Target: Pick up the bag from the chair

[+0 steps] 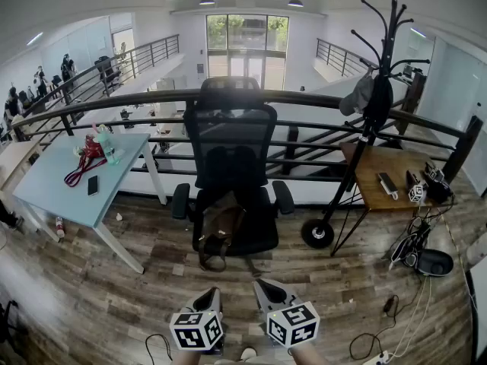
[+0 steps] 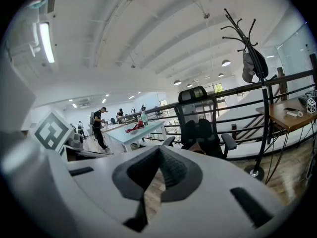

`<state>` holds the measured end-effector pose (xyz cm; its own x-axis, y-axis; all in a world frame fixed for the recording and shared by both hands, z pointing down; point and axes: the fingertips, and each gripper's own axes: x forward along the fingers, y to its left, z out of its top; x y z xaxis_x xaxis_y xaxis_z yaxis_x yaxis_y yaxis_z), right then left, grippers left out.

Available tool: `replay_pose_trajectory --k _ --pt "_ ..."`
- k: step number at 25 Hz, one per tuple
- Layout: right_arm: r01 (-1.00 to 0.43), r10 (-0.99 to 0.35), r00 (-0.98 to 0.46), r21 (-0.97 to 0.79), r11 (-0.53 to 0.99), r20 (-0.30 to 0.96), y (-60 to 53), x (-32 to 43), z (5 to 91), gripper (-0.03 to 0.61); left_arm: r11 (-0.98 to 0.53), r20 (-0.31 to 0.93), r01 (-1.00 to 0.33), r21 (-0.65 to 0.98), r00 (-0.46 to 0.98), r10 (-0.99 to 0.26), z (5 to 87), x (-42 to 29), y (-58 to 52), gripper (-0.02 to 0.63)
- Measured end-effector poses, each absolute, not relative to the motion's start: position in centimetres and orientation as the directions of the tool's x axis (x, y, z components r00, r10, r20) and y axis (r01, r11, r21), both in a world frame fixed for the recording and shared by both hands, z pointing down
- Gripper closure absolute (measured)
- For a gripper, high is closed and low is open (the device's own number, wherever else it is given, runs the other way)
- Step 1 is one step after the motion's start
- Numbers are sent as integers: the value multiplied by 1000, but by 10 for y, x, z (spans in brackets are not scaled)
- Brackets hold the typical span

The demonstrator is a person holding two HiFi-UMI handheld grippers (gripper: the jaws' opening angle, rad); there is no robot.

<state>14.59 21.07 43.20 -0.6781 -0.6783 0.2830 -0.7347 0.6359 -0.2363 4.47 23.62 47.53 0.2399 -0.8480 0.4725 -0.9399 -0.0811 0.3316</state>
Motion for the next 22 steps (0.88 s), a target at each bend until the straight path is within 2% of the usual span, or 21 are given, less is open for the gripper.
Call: replay_pose_trajectory --k 13,22 --pt "-722 -662 -690 -217 657 293 228 138 436 578 -51 473 -937 344 220 -853 478 35 259 611" --pt "-689 -614 -724 -271 672 314 233 140 453 577 2 472 -932 363 182 -863 486 33 263 612"
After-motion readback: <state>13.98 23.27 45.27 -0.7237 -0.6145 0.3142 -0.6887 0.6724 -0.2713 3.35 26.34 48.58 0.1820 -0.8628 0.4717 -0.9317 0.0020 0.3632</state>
